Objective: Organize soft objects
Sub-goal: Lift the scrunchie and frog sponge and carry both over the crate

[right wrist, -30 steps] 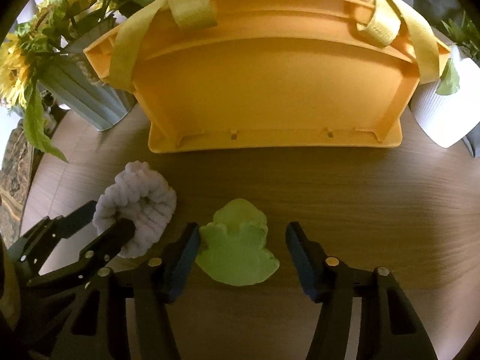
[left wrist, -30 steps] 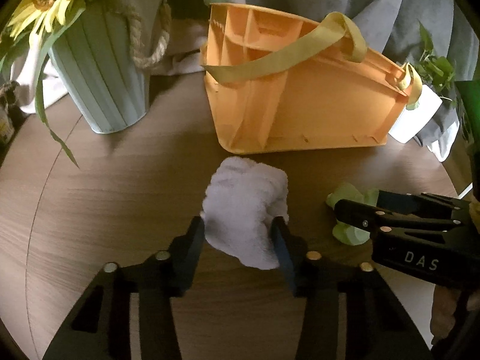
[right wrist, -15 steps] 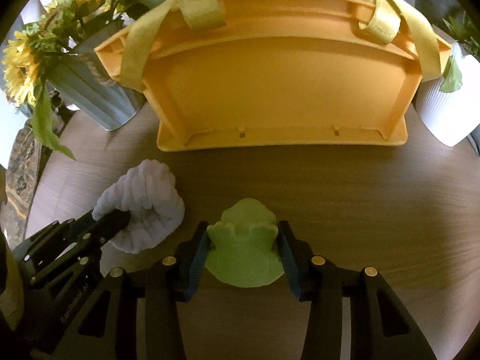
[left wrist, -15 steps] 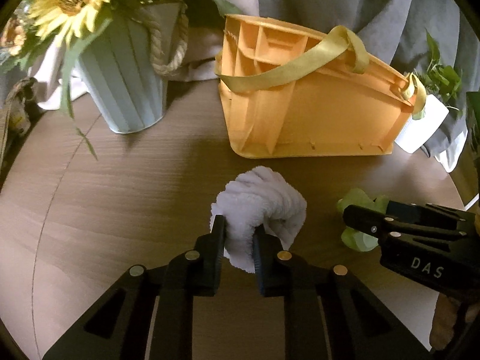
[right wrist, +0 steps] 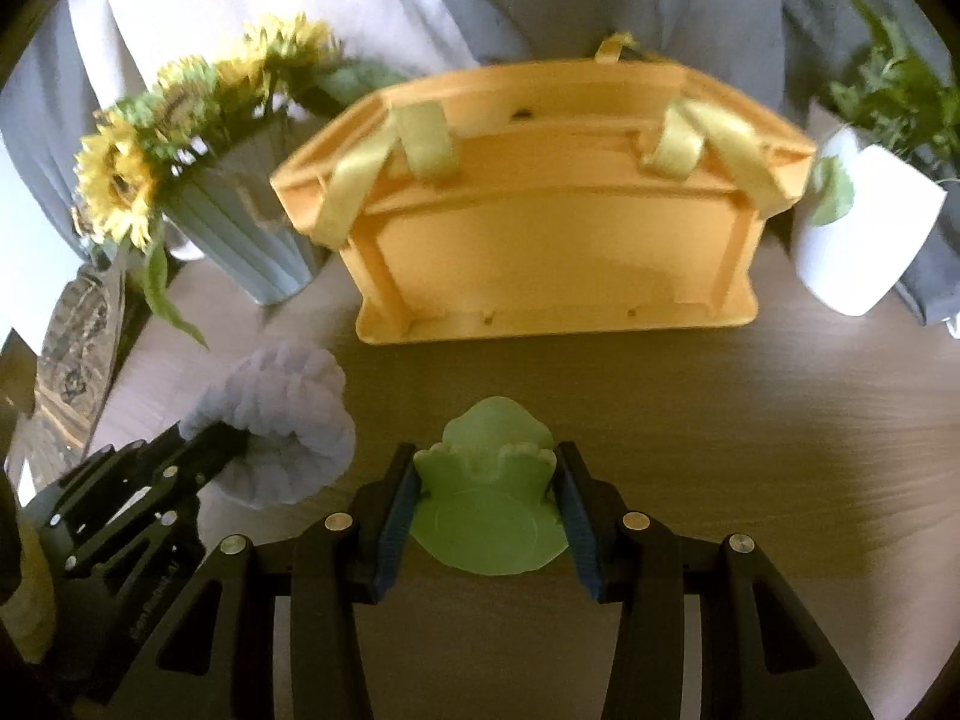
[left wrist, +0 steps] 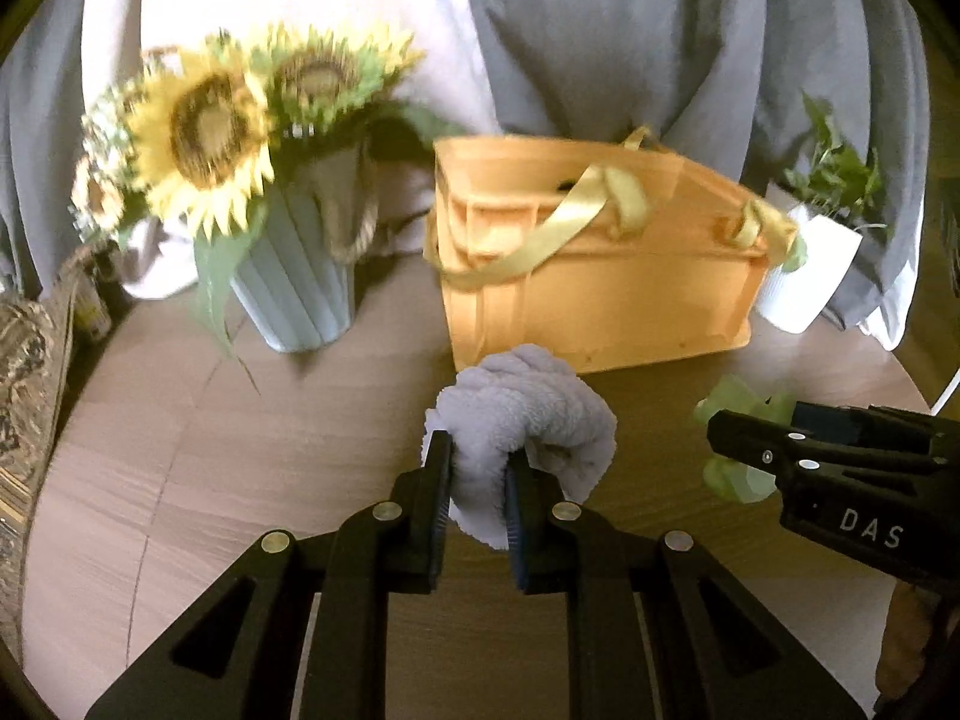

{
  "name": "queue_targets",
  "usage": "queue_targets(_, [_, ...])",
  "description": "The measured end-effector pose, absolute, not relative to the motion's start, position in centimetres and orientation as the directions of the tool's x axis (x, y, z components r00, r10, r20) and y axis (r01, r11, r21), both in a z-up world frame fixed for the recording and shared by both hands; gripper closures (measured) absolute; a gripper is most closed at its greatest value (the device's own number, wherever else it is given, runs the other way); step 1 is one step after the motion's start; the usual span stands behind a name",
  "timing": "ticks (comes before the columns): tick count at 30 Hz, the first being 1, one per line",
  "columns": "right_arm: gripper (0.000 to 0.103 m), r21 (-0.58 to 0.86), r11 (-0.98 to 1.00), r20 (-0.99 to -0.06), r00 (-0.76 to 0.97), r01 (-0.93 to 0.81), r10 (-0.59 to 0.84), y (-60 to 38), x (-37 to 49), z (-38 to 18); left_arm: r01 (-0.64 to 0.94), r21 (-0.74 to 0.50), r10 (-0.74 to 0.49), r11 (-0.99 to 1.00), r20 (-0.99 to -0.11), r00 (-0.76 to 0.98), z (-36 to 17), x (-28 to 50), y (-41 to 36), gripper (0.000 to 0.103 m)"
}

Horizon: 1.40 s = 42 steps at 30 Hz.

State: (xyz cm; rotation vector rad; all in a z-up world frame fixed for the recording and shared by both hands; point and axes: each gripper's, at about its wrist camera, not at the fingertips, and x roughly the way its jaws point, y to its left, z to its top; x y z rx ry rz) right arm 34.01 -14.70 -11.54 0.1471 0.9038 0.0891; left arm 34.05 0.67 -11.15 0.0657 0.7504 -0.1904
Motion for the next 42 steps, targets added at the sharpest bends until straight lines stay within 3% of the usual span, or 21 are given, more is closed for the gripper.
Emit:
queue_targets(26, [0.057, 0.147, 0.988, -0.551, 0.826, -0.045, 0.119, -18.5, 29.3, -2.3, 0.189, -0.069, -0.198, 0.98, -0.499, 0.844, -1.9, 30.4, -3.3, 0.086])
queue_targets(42, [0.057, 0.158, 0.985, -0.409, 0.903, -0.074, 0.133, -21.0, 31.4, 2.2, 0.173, -0.005, -0.163, 0.985, -0.354, 0.921, 3.3, 32.7, -5.3, 0.086])
